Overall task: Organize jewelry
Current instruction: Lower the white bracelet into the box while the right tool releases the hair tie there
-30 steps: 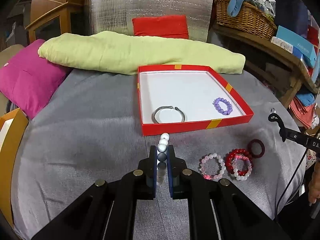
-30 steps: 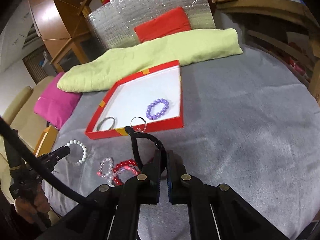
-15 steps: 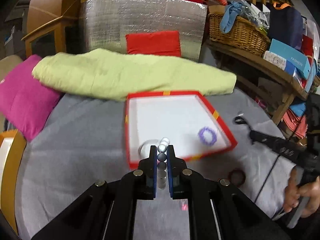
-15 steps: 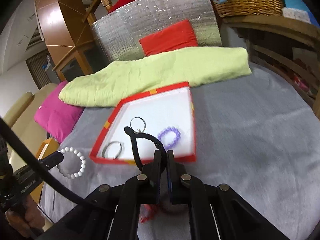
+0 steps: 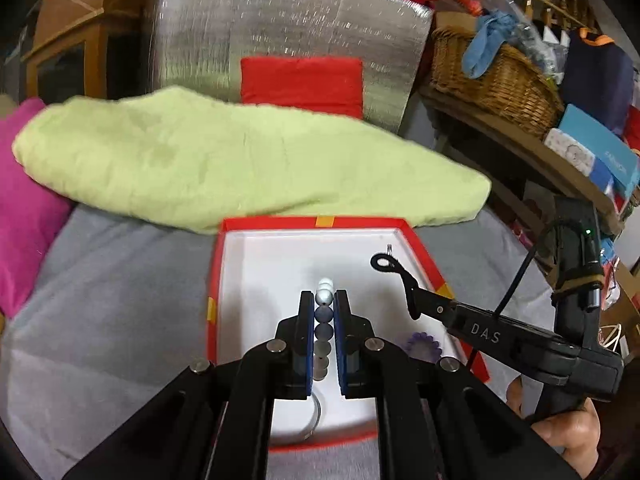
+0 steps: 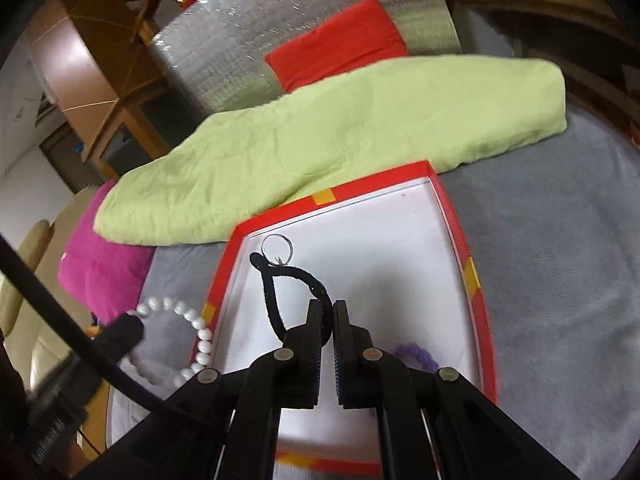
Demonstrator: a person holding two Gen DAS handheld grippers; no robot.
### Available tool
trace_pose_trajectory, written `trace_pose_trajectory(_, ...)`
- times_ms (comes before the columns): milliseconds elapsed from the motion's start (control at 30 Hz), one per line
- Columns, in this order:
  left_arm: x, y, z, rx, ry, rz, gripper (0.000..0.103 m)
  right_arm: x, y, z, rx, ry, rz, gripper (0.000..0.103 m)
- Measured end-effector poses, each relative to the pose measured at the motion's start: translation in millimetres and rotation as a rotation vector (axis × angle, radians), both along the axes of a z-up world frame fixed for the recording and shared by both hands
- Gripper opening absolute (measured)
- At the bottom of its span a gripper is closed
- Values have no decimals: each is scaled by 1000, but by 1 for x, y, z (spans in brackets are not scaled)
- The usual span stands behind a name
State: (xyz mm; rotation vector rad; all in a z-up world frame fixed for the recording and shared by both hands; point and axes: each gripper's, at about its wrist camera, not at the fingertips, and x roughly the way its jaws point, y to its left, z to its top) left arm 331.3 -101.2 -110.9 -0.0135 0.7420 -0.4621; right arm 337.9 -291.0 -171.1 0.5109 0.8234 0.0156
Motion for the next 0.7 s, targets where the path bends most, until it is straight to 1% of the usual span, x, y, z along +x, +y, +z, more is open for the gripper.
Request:
trace_pose_trajectory(167, 16, -11, -23, 12, 58, -10, 10, 16, 1, -26, 47, 76, -3, 6)
trace_pose_trajectory(300, 24, -17, -43, 17, 118, -20, 10, 18, 4, -31, 25, 87, -4, 6)
trace_pose_trajectory(400, 26, -21, -53, 36, 141, -19, 10, 20, 1, -37, 27, 103, -12, 7)
trace_pose_trajectory(467, 26, -22, -56, 45, 150, -15, 10, 20, -1, -41, 31, 118, -15, 9)
trace_pose_trajectory(600, 26, -26, -59, 69, 149, -11, 10, 19, -5, -43, 57, 132, -14, 9)
trace_pose_trajectory(700, 26, -28, -62, 95, 164, -3, 10, 16, -10, -40, 65, 133, -21, 9)
